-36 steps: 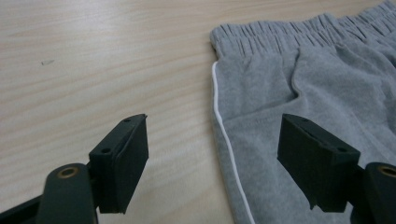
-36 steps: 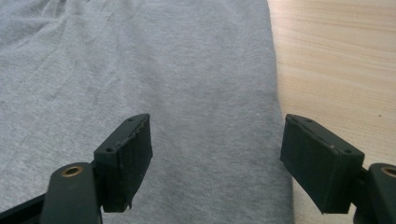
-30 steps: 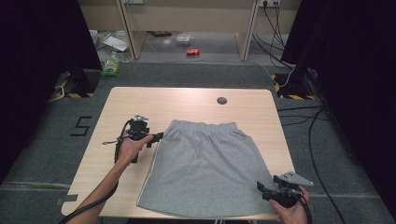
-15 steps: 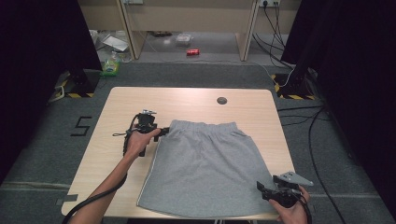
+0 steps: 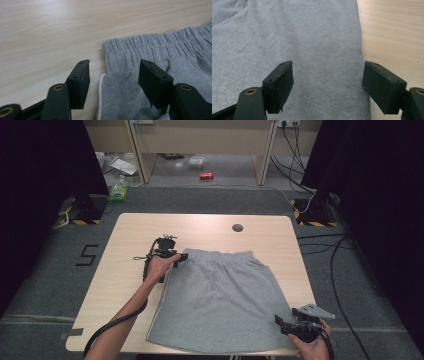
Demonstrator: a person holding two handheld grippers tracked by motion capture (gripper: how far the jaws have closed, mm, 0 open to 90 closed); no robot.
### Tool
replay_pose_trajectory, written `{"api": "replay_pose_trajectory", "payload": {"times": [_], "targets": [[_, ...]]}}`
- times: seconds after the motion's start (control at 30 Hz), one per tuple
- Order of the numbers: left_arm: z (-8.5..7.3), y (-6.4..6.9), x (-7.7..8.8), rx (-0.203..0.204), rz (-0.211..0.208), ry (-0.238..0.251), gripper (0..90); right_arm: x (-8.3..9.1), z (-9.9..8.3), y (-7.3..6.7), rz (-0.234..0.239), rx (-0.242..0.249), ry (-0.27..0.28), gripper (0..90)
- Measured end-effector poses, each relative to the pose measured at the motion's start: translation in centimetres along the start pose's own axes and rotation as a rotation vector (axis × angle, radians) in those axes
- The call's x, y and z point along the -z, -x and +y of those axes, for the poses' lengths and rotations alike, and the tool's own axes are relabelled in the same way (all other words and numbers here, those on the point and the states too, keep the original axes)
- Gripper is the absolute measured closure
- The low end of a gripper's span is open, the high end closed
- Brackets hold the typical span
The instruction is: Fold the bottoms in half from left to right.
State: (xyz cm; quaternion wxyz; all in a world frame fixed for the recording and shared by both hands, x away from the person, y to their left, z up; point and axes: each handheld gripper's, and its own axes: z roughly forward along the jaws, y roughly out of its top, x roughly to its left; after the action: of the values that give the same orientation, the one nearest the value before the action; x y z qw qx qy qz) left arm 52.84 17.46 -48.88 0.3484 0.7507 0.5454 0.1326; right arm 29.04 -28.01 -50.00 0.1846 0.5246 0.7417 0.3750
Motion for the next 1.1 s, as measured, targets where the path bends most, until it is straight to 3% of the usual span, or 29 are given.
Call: {"api": "replay_pose_trajectory", "payload": {"times": [0.3,0.5,0.8,1.1], "targets": [[0.1,0.1,-1.2,-0.015,0.026,-0.028,50.4,-0.1,0.0,0.0,0.003,0.001,-0.006,25.5],[0.3,0.4,-1.8,-0.068,0.057,-0.066,52.7,-0.1,0.0,-0.1,0.003,0.004,-0.006,25.5],[0.7,0.9,-2.0,-0.083,0.029,-0.092,71.6,-0.1,0.0,-0.2,0.005,0.012,-0.006,25.5],[0.9,1.2,-2.0,-0.096,0.044,-0.095,78.0,-0.1,0.0,-0.1,0.006,0.008,-0.003,25.8]]}}
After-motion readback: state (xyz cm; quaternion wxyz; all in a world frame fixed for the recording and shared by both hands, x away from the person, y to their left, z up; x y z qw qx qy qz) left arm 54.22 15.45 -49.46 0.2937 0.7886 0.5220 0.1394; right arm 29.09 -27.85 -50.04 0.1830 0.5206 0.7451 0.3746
